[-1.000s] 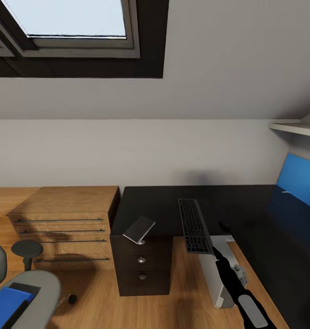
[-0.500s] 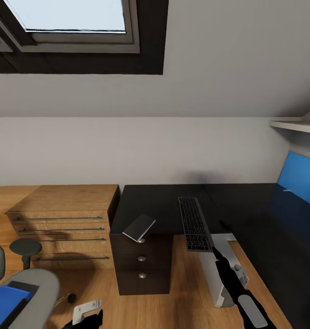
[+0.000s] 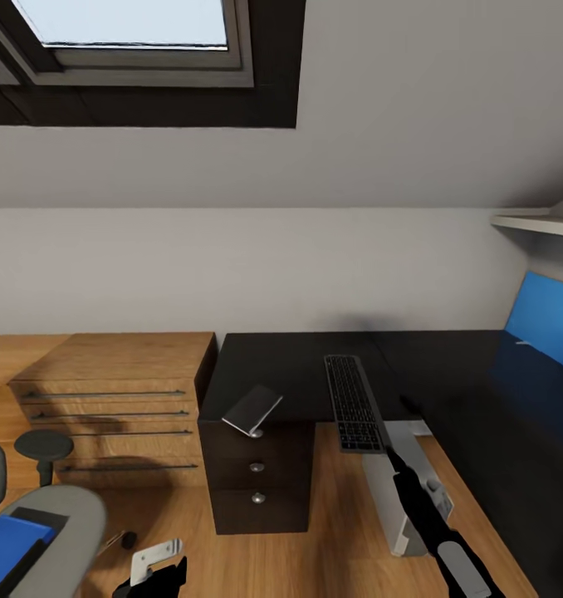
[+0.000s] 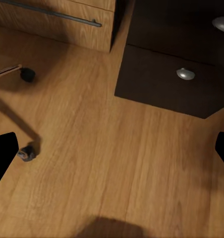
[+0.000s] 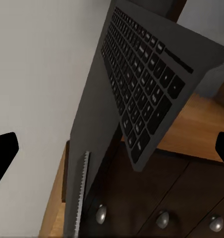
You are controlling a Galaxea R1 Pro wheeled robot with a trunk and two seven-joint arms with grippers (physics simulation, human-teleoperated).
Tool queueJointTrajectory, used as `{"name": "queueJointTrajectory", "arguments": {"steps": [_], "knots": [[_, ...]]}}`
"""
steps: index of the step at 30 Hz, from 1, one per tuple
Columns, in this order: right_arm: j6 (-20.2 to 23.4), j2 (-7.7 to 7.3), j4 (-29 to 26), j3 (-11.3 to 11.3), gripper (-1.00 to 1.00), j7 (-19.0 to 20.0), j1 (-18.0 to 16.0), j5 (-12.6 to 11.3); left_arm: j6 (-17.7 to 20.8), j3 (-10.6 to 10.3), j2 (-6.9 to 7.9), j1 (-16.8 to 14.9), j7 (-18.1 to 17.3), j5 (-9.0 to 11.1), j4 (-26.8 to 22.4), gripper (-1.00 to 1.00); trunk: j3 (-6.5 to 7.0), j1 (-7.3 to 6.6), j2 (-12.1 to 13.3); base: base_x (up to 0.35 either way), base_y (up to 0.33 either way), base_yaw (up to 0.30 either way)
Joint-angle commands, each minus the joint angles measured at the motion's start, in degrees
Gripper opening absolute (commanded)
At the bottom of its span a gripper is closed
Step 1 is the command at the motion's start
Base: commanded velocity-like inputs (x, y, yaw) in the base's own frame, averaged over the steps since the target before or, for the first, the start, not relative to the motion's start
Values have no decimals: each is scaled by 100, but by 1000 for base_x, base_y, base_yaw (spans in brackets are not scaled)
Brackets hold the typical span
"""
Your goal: In the bedroom, organize the workspace by keeping the computer under the desk, ensuring the monitor is on the desk, placing the keyboard on the desk next to the monitor, placing the mouse on the desk next to the keyboard, moving the folder from the swivel chair onto the desk next to the mouse, stacking the notebook on top of the folder with the pen on top of the notebook, and positioning the swivel chair next to the desk.
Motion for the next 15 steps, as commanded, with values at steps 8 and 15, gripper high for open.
{"name": "queueJointTrajectory", "arguments": {"steps": [8,15], "knots": [[54,-24,161,-12,100,323,-4,-38,32,10,7,0,16,55,41,100,-150,177,-326,0,0,0],[62,-83,176,-12,100,376,-4,-44,10,6,8,0,13,61,269,100,-275,331,-607,0,0,0]]}}
